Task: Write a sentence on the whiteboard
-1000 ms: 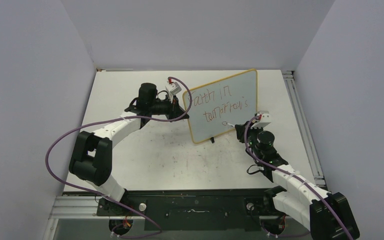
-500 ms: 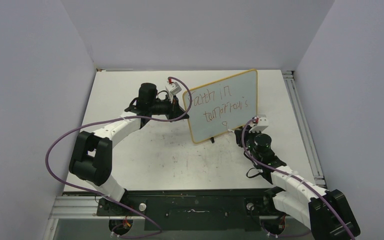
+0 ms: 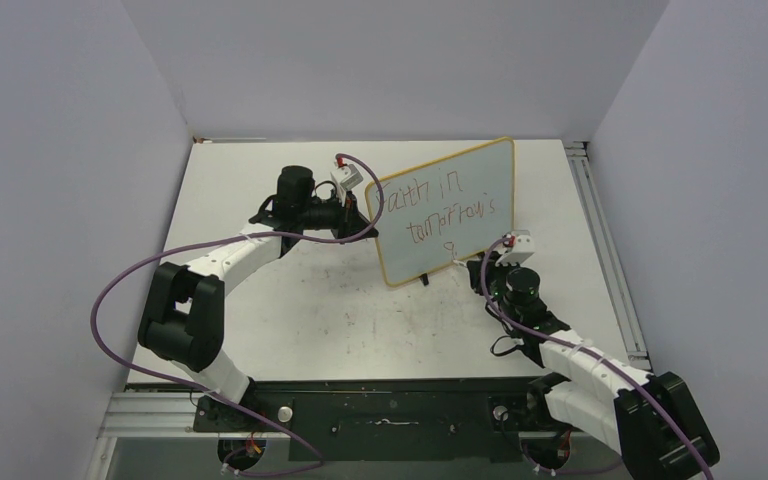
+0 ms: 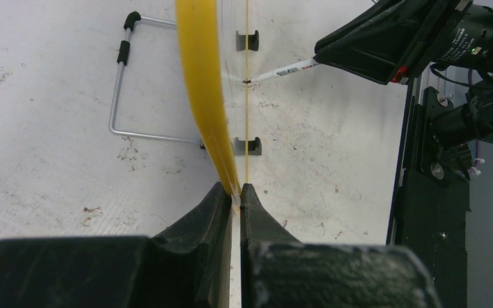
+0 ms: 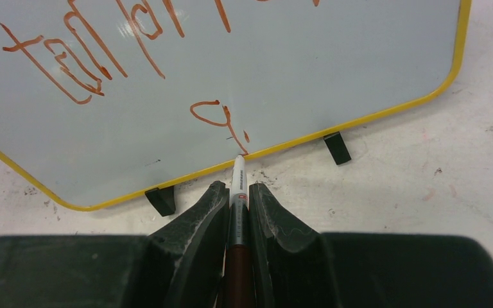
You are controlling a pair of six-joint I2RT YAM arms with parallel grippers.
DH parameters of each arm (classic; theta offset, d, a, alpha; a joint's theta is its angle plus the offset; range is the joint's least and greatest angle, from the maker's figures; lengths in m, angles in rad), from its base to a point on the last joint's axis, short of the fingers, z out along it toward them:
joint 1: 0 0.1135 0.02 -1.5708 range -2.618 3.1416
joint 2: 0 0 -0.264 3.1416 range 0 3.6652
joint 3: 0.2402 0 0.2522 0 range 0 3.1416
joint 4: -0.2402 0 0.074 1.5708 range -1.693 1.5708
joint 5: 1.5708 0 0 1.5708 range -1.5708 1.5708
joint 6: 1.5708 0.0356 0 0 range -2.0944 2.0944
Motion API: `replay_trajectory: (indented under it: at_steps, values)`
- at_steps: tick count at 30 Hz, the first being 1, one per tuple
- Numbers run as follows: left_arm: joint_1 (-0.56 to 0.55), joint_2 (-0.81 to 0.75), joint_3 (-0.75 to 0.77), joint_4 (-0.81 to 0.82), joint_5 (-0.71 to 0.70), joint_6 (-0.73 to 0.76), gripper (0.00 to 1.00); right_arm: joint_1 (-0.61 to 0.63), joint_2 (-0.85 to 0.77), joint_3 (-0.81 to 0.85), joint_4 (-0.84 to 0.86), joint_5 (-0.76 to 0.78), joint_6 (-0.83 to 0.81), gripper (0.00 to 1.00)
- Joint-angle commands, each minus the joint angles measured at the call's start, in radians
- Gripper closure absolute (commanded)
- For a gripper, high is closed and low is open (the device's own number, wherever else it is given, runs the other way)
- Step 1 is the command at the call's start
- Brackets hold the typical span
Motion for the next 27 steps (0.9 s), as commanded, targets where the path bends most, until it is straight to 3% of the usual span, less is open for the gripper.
replay_trajectory:
  at_steps: [1, 7, 12, 27]
  values:
    - [-0.008, 0.000, 0.025, -0.021, 0.024, 0.006, 1.00, 0.015, -0.051, 0.014, 0.046, -0.054, 0.046, 0.95]
    - [-0.008, 0.002, 0.028, -0.022, 0.025, 0.005, 1.00, 0.015, -0.132, 0.046, -0.015, -0.065, 0.049, 0.95]
    - [-0.008, 0.001, 0.028, -0.022, 0.024, 0.006, 1.00, 0.015, -0.188, 0.051, -0.064, 0.046, 0.018, 0.95]
    - [-0.008, 0.002, 0.026, -0.027, 0.021, 0.010, 1.00, -0.035, -0.060, 0.075, 0.069, 0.054, -0.027, 0.95]
